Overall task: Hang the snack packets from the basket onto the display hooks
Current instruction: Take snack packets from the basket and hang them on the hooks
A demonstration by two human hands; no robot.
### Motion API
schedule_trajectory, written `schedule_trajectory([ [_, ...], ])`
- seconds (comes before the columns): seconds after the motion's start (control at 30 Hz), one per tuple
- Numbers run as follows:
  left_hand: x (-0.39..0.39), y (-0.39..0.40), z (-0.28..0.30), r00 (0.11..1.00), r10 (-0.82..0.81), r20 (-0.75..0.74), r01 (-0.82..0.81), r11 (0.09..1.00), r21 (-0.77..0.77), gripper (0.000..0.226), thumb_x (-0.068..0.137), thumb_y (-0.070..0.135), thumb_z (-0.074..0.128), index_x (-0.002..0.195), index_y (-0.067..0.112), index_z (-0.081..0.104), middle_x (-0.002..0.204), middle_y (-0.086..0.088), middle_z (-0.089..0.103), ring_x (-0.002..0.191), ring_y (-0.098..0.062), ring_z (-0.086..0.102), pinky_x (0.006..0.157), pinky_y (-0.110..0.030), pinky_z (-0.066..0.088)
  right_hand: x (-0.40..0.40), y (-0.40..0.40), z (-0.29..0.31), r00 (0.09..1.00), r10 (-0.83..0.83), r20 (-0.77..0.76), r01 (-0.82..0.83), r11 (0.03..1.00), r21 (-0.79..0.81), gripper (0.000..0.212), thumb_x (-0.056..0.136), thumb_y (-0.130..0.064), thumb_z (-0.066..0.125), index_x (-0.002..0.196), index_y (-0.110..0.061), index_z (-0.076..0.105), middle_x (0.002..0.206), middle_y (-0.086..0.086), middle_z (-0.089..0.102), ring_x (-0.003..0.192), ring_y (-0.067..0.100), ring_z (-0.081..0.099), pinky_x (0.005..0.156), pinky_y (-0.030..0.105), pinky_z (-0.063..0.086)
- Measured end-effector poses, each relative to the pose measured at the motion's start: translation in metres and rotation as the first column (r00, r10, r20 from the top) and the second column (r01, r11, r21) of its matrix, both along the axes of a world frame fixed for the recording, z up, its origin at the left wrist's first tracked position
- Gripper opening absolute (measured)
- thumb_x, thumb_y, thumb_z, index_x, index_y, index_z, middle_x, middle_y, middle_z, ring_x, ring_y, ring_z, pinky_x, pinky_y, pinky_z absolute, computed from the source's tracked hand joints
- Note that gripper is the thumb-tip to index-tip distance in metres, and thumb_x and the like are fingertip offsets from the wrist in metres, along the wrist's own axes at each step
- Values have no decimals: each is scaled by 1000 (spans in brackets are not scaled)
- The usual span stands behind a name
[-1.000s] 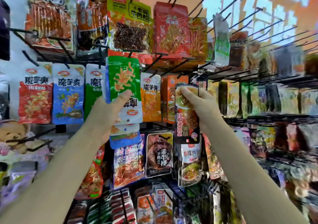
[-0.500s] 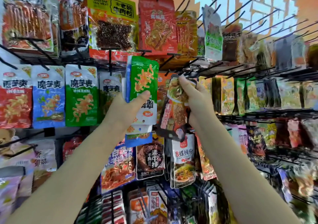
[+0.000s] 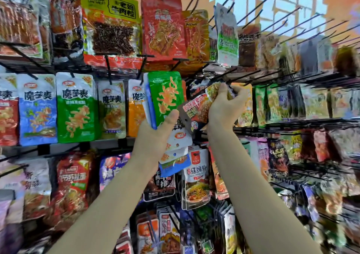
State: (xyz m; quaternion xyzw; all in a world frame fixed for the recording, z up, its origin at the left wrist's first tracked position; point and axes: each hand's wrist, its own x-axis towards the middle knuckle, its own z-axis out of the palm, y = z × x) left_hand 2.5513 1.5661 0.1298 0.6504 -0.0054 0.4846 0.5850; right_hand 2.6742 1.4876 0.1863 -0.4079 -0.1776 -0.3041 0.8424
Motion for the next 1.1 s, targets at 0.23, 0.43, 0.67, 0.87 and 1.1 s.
schedule_trajectory([
  [0.23,13,4,9,981,146,125,-143,989,-32,17,91,22,74,103,16,64,82,7,60,58,3,55,57,-24,46,2,-17,-8,999,6,51,4,980,-197,21,97,-25,67,101,-11,53,88,0,53,71,10,51,65,24,47],
  [0.43,14,28,48,954,227,194,-207,971,-118,40,85,31,80,117,17,60,106,-2,66,90,-15,66,67,-23,50,16,-35,-16,967,180,182,-2,716,-698,29,88,-38,74,113,-30,64,79,-5,46,72,10,46,62,23,38],
  [0.67,25,17,50,986,168,-27,-153,946,285,27,85,33,81,93,12,66,71,13,70,65,0,63,62,-14,47,6,-31,-18,882,333,333,81,590,-803,36,83,-41,80,76,-10,63,74,3,58,66,13,52,64,33,44],
  [0.87,22,25,50,988,156,15,-156,980,124,28,89,41,76,86,18,60,80,3,57,70,-9,56,61,-20,45,36,-39,-6,925,281,257,-66,783,-618,17,97,-32,65,92,-15,67,86,13,69,78,28,67,71,42,53],
  [1.1,24,19,41,998,63,-27,-63,998,-11,31,90,40,72,100,19,52,95,4,53,91,-17,50,88,-34,37,57,-27,33,971,188,146,-63,794,-605,32,106,-31,48,87,-6,52,68,5,37,60,15,34,50,24,26],
])
